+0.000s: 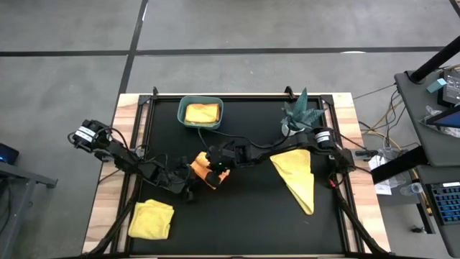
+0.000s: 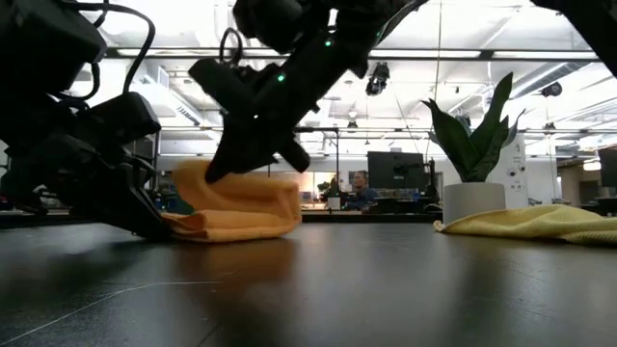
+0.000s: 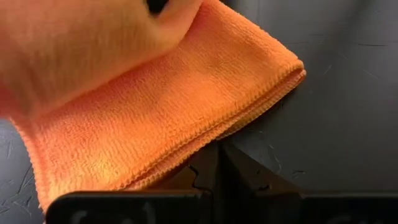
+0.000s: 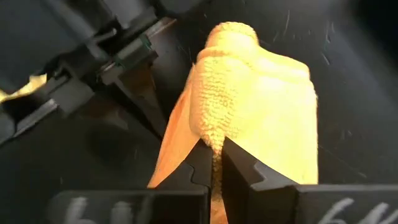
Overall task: Fold microfiber towels
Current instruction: Fold the orange microfiber cloth
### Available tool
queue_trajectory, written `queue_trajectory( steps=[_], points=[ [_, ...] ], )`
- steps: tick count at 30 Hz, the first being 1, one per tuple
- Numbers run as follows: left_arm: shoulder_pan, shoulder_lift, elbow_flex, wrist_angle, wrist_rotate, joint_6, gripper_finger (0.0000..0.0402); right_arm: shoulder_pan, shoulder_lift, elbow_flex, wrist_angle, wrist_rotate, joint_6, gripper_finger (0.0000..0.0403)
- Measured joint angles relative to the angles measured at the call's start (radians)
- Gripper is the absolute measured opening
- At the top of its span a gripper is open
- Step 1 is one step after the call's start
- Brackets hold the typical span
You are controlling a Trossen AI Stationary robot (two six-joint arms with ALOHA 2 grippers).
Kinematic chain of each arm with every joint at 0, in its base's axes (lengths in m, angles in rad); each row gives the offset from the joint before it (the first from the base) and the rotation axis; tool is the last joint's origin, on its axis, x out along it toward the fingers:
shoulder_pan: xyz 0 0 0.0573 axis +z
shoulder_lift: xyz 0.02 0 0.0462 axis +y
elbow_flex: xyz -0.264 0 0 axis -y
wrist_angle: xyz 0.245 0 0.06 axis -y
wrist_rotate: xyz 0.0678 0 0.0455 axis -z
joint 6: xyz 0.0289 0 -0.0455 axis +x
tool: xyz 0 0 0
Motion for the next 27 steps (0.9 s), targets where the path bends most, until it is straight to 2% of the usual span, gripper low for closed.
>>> queue_trajectory(
  steps=[5,17,22,27],
  points=[
    [0.0,0.0,0.0,0.002,0.0,0.004,0.0004,0.002,0.053,0.086,-0.003,-0.008,-0.001,0.0009],
    [0.0,0.0,0.0,0.003,0.001,0.003,0.0004,0.016,0.206,0.297,-0.209,-0.008,-0.03,0.0009],
    [0.0,-0.001,0.0,0.003,0.001,-0.001,0.0004,0.022,0.241,0.363,-0.223,-0.008,-0.039,0.0009],
    [-0.001,-0.035,-0.001,-0.007,0.041,0.0,0.0004,0.022,0.242,0.367,-0.224,-0.008,-0.046,0.0036]
  ],
)
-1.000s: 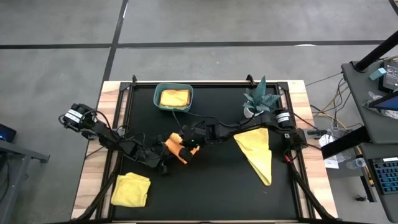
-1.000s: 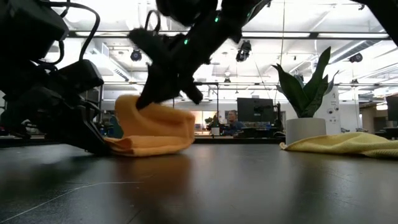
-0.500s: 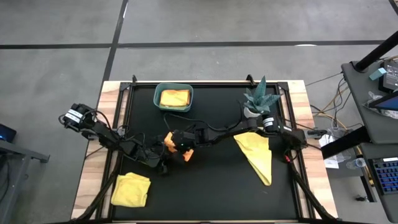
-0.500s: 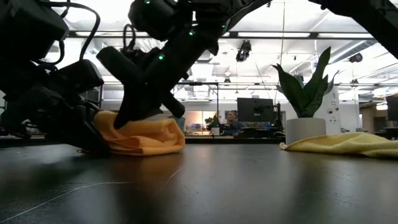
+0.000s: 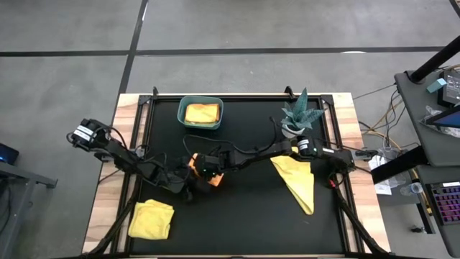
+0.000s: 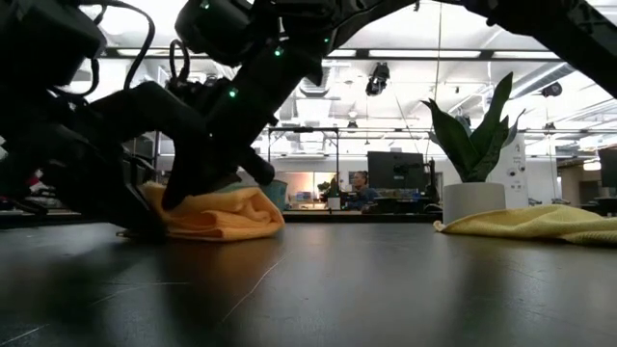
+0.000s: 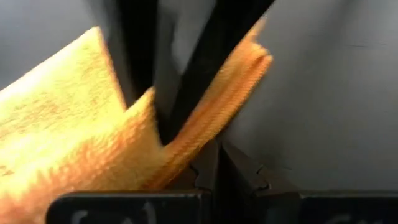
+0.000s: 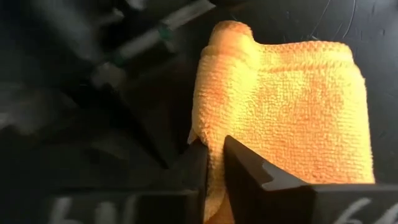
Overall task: Fold microfiber towels
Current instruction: Fold the orange microfiber cloth
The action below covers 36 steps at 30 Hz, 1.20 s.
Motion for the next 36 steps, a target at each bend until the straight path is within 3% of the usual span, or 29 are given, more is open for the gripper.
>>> queue_trajectory(
  steps=[10,16,21,29,36],
  points=[
    [0.0,-0.147,0.0,-0.153,0.023,-0.003,0.0004,0.0,-0.003,0.006,-0.014,0.0,-0.021,0.0141],
    [0.0,-0.26,0.0,-0.211,0.064,-0.003,0.0004,0.0,-0.028,0.006,-0.038,0.0,-0.062,0.0173],
    [0.0,-0.346,0.001,-0.255,0.108,-0.003,0.0004,0.0,-0.065,0.006,-0.058,0.001,-0.103,0.0181],
    [0.0,-0.466,0.002,-0.31,0.107,0.087,0.0004,0.03,-0.144,-0.007,-0.27,0.012,-0.3,0.0174],
    [0.001,-0.504,0.001,-0.472,-0.04,0.15,0.0005,0.08,-0.151,-0.052,-0.269,0.034,-0.399,0.0163]
  ],
)
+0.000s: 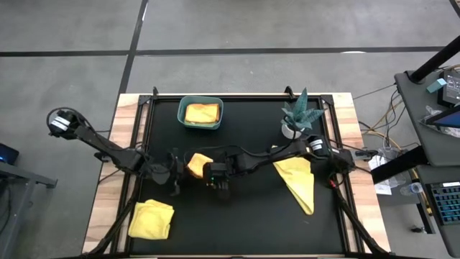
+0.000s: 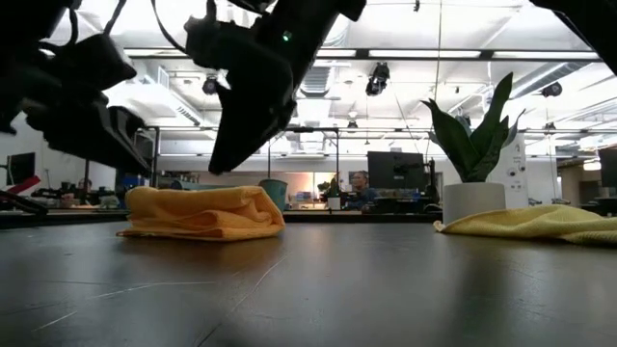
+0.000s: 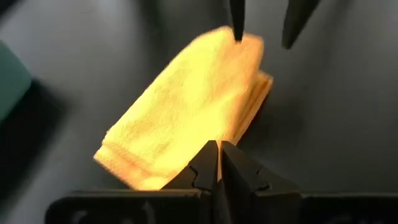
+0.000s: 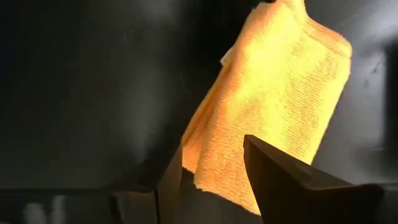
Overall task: Fold microfiber towels
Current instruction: Fold the orange microfiber cloth
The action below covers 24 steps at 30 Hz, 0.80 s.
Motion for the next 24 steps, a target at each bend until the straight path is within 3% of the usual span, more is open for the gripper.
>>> queue_trajectory(
  steps=[4,14,19,21,24],
  points=[
    [0.0,0.015,0.0,0.007,-0.005,0.081,0.0033,0.025,0.0,-0.06,0.039,0.117,-0.057,0.0153],
    [0.0,0.09,0.0,0.001,-0.078,0.162,0.016,0.038,0.0,-0.148,0.147,0.187,-0.043,0.0109],
    [0.0,0.143,0.0,0.002,-0.085,0.165,0.0155,0.042,0.001,-0.15,0.155,0.186,-0.048,0.0049],
    [0.0,0.159,0.0,0.002,-0.085,0.165,0.0138,0.047,0.001,-0.141,0.155,0.183,-0.052,0.0021],
    [0.0,0.179,0.0,0.001,-0.086,0.163,0.0099,0.054,0.001,-0.125,0.157,0.148,-0.071,0.0013]
  ],
)
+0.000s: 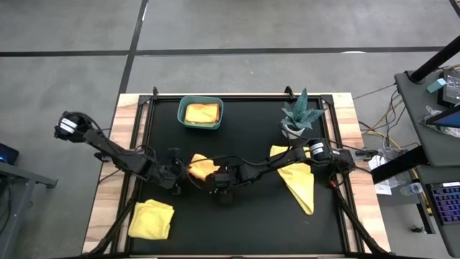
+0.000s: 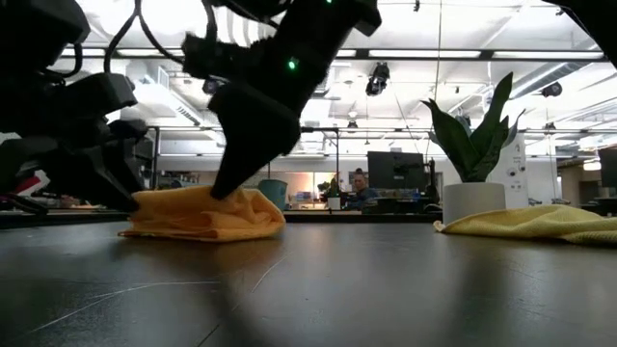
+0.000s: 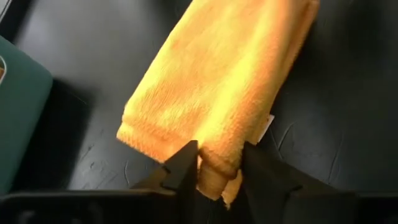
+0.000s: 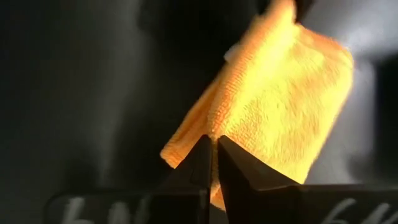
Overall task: Fold microfiber towels
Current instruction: Fold the orange microfiber cloth
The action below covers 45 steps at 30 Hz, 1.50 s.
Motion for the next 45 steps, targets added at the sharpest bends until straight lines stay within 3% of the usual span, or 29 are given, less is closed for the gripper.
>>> queue_trajectory(
  steps=[8,15,23,29,33,38,45],
  points=[
    [0.0,0.057,0.0,0.005,0.0,-0.071,0.0006,0.012,0.0,0.004,0.081,-0.102,0.005,0.0011],
    [0.0,0.114,0.002,0.011,0.002,-0.147,0.0014,0.011,0.034,0.004,0.168,-0.181,0.008,0.0011],
    [-0.001,0.109,0.002,-0.015,0.005,-0.16,0.0015,0.009,0.056,0.003,0.166,-0.193,0.026,0.0012],
    [0.0,0.072,-0.001,-0.041,0.012,-0.153,0.0017,0.006,0.057,0.003,0.152,-0.271,0.051,0.0052],
    [0.0,0.054,0.004,-0.072,0.069,-0.15,0.0042,0.005,0.056,0.003,0.152,-0.27,0.04,0.0096],
    [0.0,0.035,0.037,-0.164,0.081,-0.159,0.0101,0.004,0.014,0.002,0.108,-0.264,0.031,0.0135],
    [0.0,-0.004,0.088,-0.29,0.082,-0.159,0.0159,0.001,-0.04,0.002,0.015,-0.249,-0.036,0.0146]
  ],
)
